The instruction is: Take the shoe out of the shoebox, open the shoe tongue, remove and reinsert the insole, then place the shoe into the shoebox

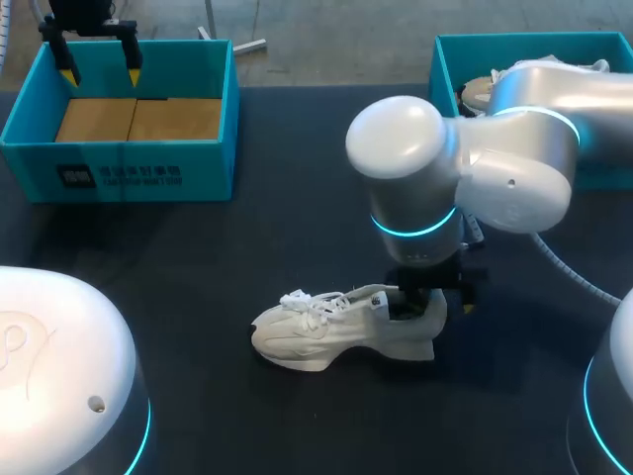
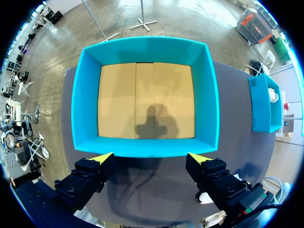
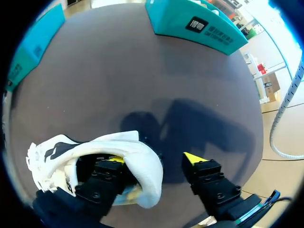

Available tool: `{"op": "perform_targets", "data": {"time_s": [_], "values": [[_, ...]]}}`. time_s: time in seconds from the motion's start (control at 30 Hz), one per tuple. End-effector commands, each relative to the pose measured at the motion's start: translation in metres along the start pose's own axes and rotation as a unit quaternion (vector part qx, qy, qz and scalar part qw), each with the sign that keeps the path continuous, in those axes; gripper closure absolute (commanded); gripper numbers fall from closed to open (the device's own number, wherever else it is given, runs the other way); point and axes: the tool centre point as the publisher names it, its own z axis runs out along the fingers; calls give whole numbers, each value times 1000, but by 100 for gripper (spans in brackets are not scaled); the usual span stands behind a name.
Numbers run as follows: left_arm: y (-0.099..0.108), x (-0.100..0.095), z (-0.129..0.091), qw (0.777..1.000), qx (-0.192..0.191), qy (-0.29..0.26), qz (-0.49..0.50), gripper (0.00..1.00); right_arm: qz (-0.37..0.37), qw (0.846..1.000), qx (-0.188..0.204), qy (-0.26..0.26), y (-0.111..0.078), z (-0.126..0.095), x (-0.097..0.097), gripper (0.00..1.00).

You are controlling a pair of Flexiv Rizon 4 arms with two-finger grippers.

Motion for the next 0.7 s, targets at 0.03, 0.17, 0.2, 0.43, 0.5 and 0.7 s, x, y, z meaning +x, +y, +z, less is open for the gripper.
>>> {"op": "perform_targets", "data": {"time_s": [0.03, 0.17, 0.2, 0.43, 0.5, 0.7], "values": [[0, 0, 0, 1000, 0, 0, 0, 0, 1, 1000, -9, 7, 0, -16, -8, 0], [0, 0, 0, 1000, 0, 0, 0, 0, 13, 1000, 1, 20, 5, -32, -12, 0], [0, 0, 0, 1000, 0, 0, 0, 0, 15, 1000, 8, 20, 6, -36, -13, 0], [0, 0, 0, 1000, 0, 0, 0, 0, 14, 998, 20, 51, 11, -60, -22, 0], [0, 0, 0, 1000, 0, 0, 0, 0, 13, 997, 26, 67, 13, -67, -26, 0], [0, 0, 0, 1000, 0, 0, 0, 0, -45, 992, 8, 121, 15, -84, -39, 0]]}}
